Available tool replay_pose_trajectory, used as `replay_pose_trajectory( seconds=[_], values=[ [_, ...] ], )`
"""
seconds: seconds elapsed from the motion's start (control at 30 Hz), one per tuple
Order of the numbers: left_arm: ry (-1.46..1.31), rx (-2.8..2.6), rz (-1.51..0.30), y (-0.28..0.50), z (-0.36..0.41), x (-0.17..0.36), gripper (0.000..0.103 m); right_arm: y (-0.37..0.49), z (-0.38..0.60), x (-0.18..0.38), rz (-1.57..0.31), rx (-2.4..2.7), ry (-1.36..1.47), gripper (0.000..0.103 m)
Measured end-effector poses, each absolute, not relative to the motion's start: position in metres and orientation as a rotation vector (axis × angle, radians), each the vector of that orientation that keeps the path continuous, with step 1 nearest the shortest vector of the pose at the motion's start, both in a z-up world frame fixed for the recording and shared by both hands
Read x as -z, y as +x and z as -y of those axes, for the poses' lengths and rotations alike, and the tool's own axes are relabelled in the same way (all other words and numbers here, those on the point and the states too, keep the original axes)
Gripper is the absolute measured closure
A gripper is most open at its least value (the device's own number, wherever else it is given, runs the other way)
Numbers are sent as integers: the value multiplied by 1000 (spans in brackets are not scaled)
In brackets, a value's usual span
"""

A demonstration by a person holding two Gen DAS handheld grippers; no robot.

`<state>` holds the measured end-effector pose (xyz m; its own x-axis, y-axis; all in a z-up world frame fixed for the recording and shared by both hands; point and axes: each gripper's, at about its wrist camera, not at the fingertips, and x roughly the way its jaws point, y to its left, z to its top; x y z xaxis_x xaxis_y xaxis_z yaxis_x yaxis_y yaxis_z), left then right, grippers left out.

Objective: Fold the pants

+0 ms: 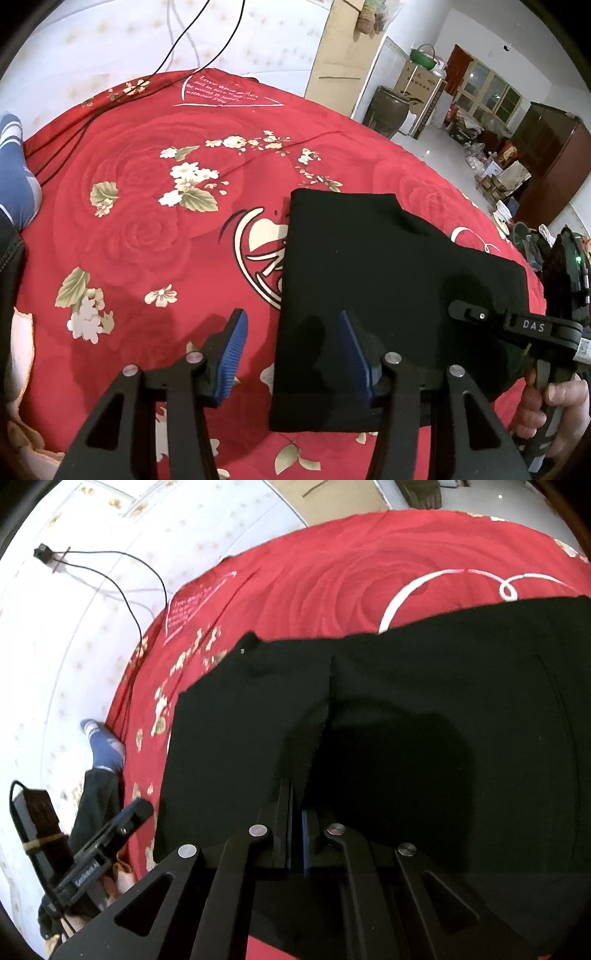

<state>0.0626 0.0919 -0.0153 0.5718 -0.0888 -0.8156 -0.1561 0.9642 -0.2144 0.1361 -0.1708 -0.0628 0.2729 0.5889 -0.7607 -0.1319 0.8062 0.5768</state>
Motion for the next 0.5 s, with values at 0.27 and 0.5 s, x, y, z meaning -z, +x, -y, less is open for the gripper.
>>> replay_pose_trajectory(
  seconds=[0.27, 0.5],
  values=[
    [-284, 9, -930, 60, -89, 2, 49, 131, 188, 46, -1158, -390, 399, 97],
    [-226, 90, -1073, 66, -63, 25, 57, 130, 181, 42, -1125, -474, 399, 94]
  ],
)
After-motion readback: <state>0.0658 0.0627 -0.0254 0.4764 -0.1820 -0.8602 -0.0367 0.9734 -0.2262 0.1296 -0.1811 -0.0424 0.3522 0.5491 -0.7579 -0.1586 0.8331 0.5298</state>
